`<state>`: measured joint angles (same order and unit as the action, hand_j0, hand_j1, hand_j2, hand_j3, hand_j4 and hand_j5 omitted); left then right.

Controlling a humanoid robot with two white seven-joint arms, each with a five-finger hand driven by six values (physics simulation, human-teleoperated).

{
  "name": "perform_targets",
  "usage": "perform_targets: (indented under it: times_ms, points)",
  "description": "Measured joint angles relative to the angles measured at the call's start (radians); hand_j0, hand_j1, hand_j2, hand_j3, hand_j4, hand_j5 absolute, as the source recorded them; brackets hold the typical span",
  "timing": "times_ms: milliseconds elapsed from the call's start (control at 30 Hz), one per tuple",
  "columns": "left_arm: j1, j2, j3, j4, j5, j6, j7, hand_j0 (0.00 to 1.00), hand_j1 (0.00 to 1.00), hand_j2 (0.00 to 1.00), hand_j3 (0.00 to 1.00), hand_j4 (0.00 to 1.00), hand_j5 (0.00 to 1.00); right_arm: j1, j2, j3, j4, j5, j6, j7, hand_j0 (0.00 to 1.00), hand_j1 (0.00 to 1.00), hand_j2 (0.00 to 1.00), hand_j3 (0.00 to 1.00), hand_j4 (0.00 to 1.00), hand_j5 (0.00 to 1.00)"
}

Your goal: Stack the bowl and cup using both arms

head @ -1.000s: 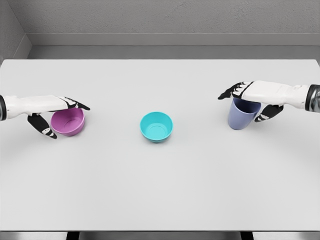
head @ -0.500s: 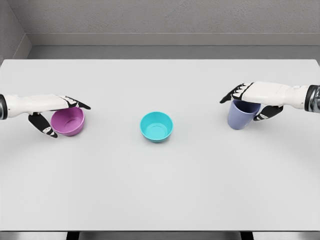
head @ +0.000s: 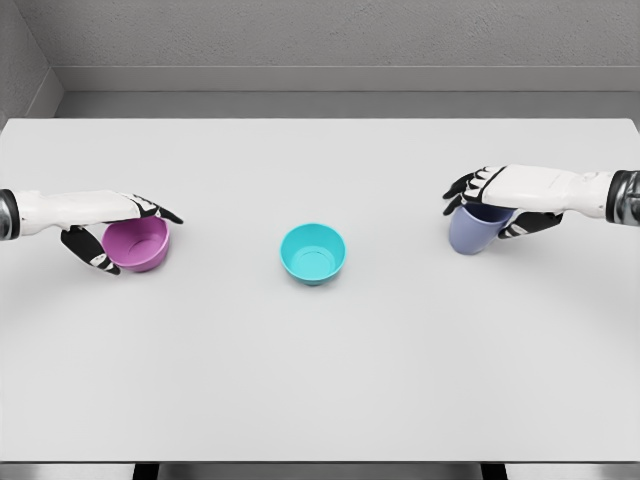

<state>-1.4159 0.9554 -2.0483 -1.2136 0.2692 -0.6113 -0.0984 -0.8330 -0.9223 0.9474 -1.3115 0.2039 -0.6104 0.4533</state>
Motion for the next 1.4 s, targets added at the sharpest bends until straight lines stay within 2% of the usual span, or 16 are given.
perform_targets:
  times_ms: [133, 233, 667, 1000, 1400]
  points:
    - [0.0, -0.002, -0.001, 0.0, 0.0, 0.0, -0.002, 0.77, 0.77, 0.77, 0.77, 0.77, 0.77, 0.0, 0.0, 0.0, 0.0, -0.001, 0.001, 0.004, 0.75, 0.75, 0.75, 0.75, 0.75, 0.75]
    - [0.008, -0.003, 0.0, 0.0, 0.004, 0.0, -0.004, 0.76, 0.76, 0.76, 0.76, 0.76, 0.76, 0.0, 0.001, -0.001, 0.001, 0.0, 0.001, 0.005, 0.75, 0.75, 0.75, 0.75, 0.75, 0.75]
    - [0.009, -0.005, 0.019, 0.0, -0.003, 0.0, 0.0, 0.76, 0.76, 0.76, 0.76, 0.76, 0.76, -0.003, 0.006, -0.003, -0.002, -0.002, 0.002, 0.01, 0.72, 0.72, 0.72, 0.72, 0.72, 0.72]
    - [0.005, -0.007, 0.05, -0.004, -0.005, 0.0, 0.0, 0.76, 0.76, 0.76, 0.76, 0.76, 0.76, -0.037, -0.015, 0.001, -0.033, 0.007, -0.003, 0.012, 0.72, 0.72, 0.72, 0.72, 0.72, 0.72]
    - [-0.015, -0.049, 0.073, -0.01, -0.002, 0.0, 0.0, 0.76, 0.76, 0.76, 0.76, 0.76, 0.76, -0.046, -0.023, 0.002, -0.037, 0.008, -0.003, 0.012, 0.68, 0.68, 0.68, 0.68, 0.68, 0.68]
